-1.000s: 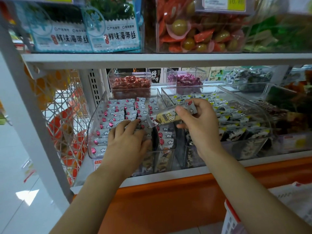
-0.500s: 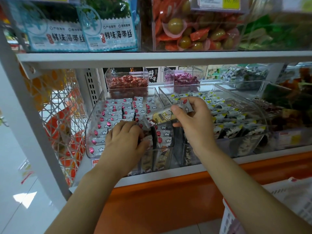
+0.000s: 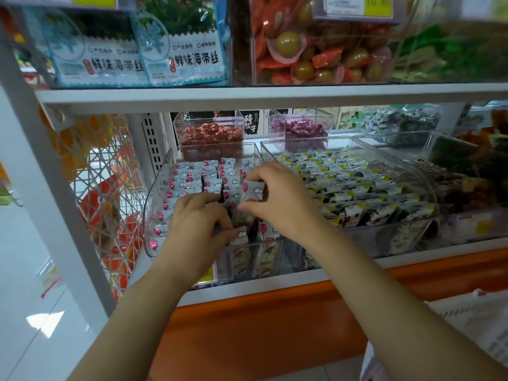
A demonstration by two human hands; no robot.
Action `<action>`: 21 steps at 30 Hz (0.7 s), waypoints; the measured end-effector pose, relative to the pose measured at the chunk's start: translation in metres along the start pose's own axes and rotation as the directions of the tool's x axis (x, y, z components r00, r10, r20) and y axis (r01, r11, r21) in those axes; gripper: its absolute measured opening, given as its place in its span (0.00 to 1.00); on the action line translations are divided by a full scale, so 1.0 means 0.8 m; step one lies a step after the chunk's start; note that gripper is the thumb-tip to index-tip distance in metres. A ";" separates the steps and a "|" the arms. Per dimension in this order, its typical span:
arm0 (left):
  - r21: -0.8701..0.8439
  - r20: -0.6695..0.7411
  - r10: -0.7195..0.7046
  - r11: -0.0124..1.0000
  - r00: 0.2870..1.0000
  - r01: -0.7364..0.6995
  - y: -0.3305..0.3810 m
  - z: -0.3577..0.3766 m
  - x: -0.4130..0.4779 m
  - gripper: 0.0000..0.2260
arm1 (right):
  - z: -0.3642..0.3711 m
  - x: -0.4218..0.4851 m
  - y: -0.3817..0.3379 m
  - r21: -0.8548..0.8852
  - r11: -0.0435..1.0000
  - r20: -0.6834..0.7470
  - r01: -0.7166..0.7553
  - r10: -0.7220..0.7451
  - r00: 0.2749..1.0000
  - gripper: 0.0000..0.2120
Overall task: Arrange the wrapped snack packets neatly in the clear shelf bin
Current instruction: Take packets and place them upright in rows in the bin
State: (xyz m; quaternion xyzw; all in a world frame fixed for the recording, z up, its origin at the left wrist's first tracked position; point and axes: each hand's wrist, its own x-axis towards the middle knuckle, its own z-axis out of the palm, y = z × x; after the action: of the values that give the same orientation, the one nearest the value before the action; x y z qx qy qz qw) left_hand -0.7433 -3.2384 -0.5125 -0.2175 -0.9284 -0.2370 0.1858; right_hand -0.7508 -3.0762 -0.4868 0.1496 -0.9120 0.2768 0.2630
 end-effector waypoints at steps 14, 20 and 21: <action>-0.032 -0.036 -0.060 0.998 0.998 0.059 -0.008 -0.025 -0.001 0.04 | 0.009 0.015 -0.008 -0.223 0.952 0.515 0.209 -0.067 0.855 0.16; -0.052 -0.053 -0.095 0.994 0.994 0.092 -0.009 -0.027 0.004 0.06 | -0.004 0.039 0.003 0.000 1.000 0.250 0.020 -0.020 0.968 0.14; -0.064 -0.054 -0.105 0.993 0.993 0.101 -0.008 -0.028 0.004 0.06 | -0.002 0.042 0.004 0.007 1.000 0.228 0.019 -0.020 0.974 0.13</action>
State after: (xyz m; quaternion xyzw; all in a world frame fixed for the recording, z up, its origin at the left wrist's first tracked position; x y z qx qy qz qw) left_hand -0.7439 -3.2537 -0.4951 -0.1679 -0.9251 -0.2806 0.1931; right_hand -0.7788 -3.0768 -0.4680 0.1900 -0.9340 0.2572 0.1592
